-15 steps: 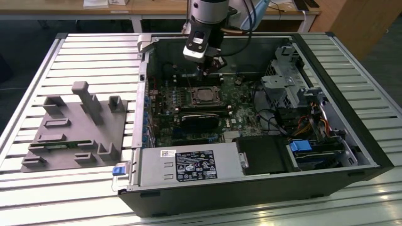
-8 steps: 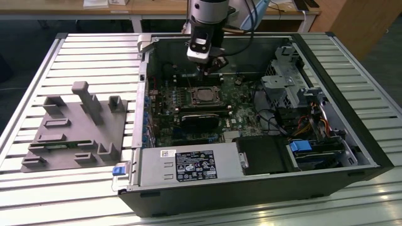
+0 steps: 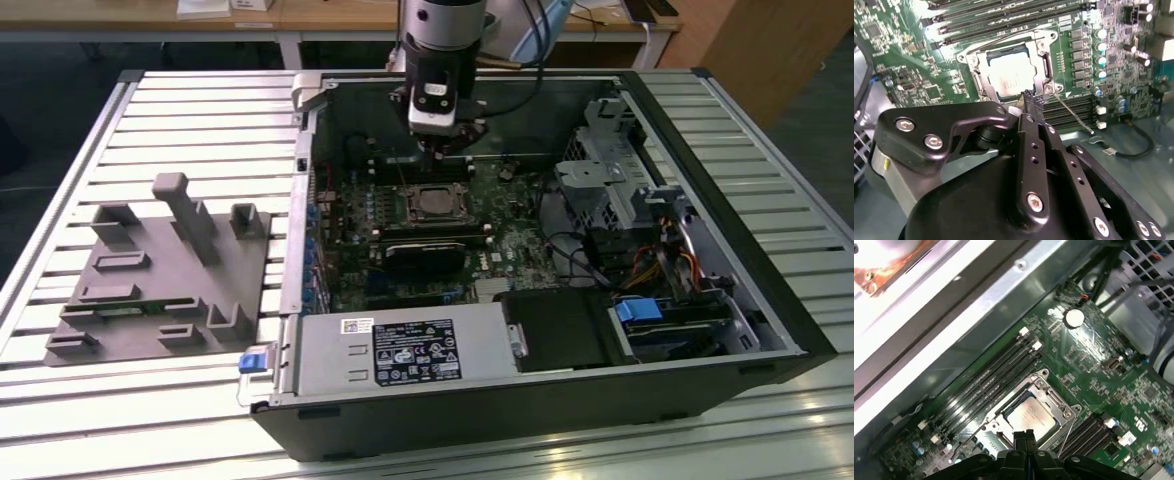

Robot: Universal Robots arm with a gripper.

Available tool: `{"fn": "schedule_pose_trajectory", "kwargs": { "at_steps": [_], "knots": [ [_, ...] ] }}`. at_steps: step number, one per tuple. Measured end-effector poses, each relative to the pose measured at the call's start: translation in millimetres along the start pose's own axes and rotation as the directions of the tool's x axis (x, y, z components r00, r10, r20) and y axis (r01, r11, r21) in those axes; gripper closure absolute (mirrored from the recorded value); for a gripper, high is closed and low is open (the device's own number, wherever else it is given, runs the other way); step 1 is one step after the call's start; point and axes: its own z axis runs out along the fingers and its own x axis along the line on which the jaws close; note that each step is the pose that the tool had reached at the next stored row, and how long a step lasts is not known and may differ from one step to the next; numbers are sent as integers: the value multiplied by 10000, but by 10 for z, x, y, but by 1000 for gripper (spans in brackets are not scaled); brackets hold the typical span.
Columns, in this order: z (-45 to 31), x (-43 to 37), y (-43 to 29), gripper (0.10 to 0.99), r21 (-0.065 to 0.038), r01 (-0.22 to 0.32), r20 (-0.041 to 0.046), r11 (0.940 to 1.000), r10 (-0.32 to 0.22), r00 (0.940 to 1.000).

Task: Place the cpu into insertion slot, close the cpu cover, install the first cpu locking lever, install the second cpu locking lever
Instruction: 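Install the first cpu locking lever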

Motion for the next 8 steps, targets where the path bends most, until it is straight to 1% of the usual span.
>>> {"fn": "schedule_pose_trajectory", "kwargs": {
  "at_steps": [4,8],
  "knots": [
    [0,0,0,980,-1,583,-6,9983,-583,9983],
    [0,0,0,980,-4,1140,-11,9935,-1140,9935]
  ]
}}
